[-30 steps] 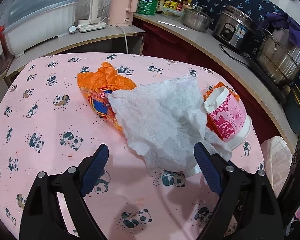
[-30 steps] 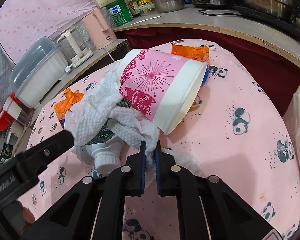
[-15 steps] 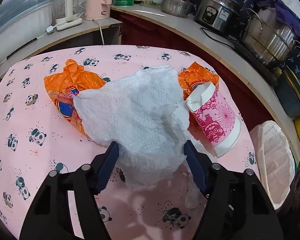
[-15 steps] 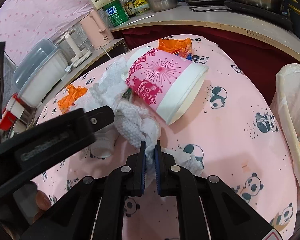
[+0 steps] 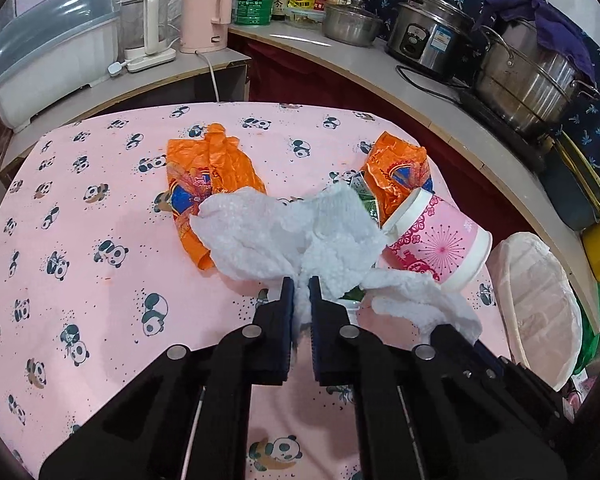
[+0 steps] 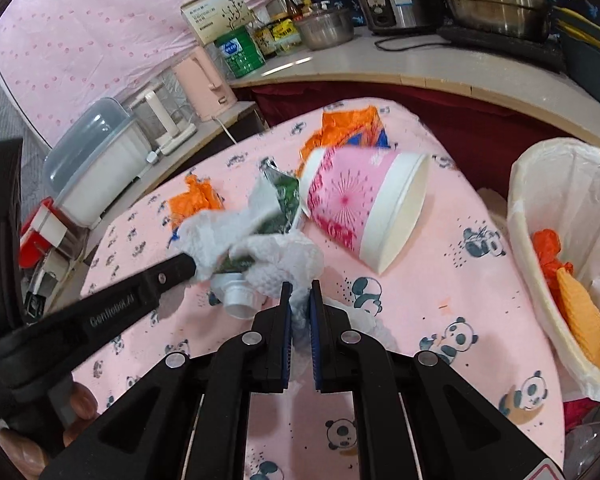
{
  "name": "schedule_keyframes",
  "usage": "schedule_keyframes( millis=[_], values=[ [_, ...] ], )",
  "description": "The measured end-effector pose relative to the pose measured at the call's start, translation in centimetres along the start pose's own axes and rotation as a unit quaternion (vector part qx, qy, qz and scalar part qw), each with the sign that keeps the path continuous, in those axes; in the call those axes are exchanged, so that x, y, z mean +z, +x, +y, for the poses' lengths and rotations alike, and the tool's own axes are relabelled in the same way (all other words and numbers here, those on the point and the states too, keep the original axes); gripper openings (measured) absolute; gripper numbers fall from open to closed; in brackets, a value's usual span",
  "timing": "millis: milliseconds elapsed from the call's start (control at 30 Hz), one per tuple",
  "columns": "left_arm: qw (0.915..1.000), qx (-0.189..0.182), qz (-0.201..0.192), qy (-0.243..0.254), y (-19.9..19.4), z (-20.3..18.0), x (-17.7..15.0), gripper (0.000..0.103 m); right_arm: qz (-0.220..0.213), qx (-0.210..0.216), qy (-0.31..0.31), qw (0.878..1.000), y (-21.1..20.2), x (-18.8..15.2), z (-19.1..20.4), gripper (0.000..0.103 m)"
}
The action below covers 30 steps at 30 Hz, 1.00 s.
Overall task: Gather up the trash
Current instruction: 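Grasp the white tissues with the right gripper while the left grasps tissues too, then carry the white tissues over the bin and open both grippers to drop them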
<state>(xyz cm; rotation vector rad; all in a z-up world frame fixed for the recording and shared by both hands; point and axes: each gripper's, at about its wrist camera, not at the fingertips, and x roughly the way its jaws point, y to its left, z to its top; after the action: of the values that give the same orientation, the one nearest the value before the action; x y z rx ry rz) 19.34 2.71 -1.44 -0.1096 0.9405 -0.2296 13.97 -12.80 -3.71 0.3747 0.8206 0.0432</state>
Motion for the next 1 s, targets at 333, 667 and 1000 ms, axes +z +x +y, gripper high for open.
schedule_keyframes(
  millis=[333, 667, 1000],
  values=[
    [0.9997, -0.001, -0.024, 0.006, -4.7, -0.7, -1.4, 0.007, -0.046, 0.003, 0.007, 0.999, -4.7, 0.7, -0.4, 0.008],
    [0.9983, -0.015, -0.044, 0.037, -8.0, -3.8, -2.9, 0.007, -0.067, 0.006, 0.008, 0.998, -8.0, 0.3, -1.1, 0.008],
    [0.9953, -0.034, -0.050, 0.076, -9.3, -8.6, -4.0, 0.007, -0.087, -0.007, 0.023, 0.996, -11.0, -0.4, -3.8, 0.008]
  ],
)
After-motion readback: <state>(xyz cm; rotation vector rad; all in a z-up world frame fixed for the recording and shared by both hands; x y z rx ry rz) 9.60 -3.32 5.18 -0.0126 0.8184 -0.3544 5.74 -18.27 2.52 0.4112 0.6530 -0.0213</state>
